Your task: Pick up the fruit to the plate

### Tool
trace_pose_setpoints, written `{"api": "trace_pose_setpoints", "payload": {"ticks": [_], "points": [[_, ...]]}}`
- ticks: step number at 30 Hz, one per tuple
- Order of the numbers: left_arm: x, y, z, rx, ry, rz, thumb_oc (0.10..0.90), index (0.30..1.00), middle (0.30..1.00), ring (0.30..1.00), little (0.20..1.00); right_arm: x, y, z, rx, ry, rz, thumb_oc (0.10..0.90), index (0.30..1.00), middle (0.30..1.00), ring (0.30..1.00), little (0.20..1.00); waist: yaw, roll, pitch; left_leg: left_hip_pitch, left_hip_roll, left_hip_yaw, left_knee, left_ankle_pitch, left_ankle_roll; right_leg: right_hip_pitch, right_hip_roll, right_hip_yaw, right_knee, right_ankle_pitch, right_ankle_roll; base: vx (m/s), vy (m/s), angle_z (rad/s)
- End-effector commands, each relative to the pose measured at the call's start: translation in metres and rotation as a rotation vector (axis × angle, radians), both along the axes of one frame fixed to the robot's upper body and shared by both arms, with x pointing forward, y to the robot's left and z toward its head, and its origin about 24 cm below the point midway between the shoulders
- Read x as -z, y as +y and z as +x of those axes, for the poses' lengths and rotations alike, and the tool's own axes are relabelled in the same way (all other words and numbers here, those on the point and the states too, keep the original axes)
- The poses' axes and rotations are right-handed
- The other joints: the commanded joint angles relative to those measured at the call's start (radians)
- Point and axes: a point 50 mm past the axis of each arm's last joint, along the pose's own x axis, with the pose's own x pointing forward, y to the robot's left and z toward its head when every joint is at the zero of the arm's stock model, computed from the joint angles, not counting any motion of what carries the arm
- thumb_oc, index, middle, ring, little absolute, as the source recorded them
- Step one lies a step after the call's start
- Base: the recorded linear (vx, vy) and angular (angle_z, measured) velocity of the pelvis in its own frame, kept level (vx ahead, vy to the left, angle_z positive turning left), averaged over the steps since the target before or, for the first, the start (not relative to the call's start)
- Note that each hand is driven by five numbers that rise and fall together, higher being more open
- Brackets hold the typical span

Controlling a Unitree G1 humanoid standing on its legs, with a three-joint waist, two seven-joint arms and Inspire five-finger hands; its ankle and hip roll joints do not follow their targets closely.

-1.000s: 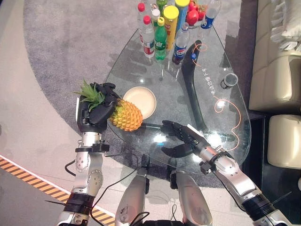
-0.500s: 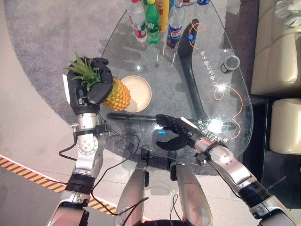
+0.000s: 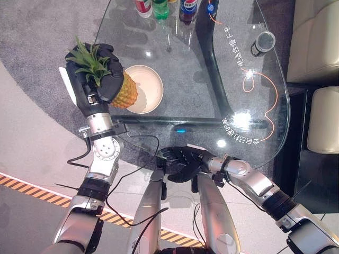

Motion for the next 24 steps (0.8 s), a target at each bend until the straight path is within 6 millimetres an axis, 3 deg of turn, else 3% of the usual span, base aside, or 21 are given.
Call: {"api": "trace_pose_setpoints", "payload": {"ticks": [1,24], "points": [[-0.065,-0.007,-0.02,0.05,-0.39,0.041,0.1,0.3,0.3,0.3,0.2,-0.019,0.03,-0.009,-0.161,-0.011,0.148,0.8,0.9,0.9,0.9,0.9,-0.009,-0.016,-0.022,-0.064,-0.036,0.041,0.122,-0.071,0.006,-0.013,0.026,0.056,-0.135,0.106,0.05,0.0,0.0,0.0],[-0.088,-0.021,-0.005,-0.034,-0.476,0.049,0.1,0.3,0.3,0.3,0.2,-0.031,0.031,0.007,-0.118,-0.036,0.134,0.8,0.9,0.9,0.9,0.9,-0.036,-0.024,-0.022,-0.233,-0.044,0.039,0.182,-0.078,0.0,-0.192,0.042,0.068,-0.096,0.123,0.053,0.01,0.017,-0.04]]}}
